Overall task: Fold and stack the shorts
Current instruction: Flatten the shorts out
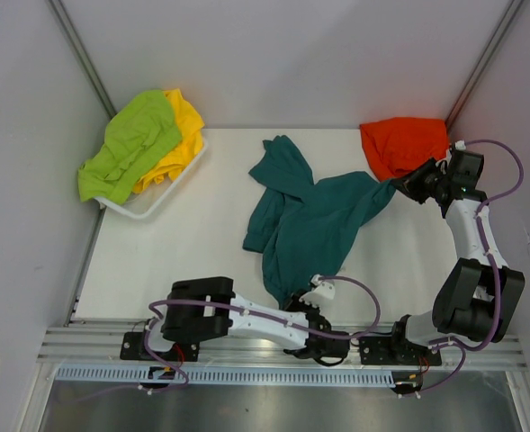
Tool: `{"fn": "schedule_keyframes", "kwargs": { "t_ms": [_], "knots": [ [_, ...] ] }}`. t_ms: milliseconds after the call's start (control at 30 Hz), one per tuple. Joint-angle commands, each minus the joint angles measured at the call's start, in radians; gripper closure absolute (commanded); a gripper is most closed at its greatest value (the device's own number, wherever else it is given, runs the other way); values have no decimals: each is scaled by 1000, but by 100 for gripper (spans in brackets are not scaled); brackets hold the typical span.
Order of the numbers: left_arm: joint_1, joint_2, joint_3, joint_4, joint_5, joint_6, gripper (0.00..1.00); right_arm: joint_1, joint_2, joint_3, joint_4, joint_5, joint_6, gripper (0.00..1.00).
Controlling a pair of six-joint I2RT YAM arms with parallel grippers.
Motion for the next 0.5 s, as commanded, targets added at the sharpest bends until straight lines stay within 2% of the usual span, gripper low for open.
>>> {"fn": "schedule_keyframes", "kwargs": {
  "t_ms": [0,67,100,167,200,267,300,367,467],
  "knots": [
    [17,-104,-23,56,36,109,100,1,-12,43,-13,-13,-10,100],
    [52,-231,-96,102,125,196,100,4,-21,78,-77,6,-30,100],
    [87,-284,-117,169,162,311,100,5,-42,88,-118,12,-33,100],
    [133,-393,-212,211,257,410,100,7,-70,113,-157,30,-45,100],
    [196,-503,-230,217,365,480,100,7,-84,122,-189,49,-48,100],
    [261,-624,-313,272,517,586,100,5,-124,156,-221,72,-57,100],
    [308,-681,-325,272,571,643,100,4,-134,168,-247,90,-59,100],
    [347,-828,-316,208,624,663,100,1,-156,200,-263,89,-59,100],
    [390,-924,-225,63,598,689,100,-5,-185,219,-275,63,-44,100]
  ]
}}
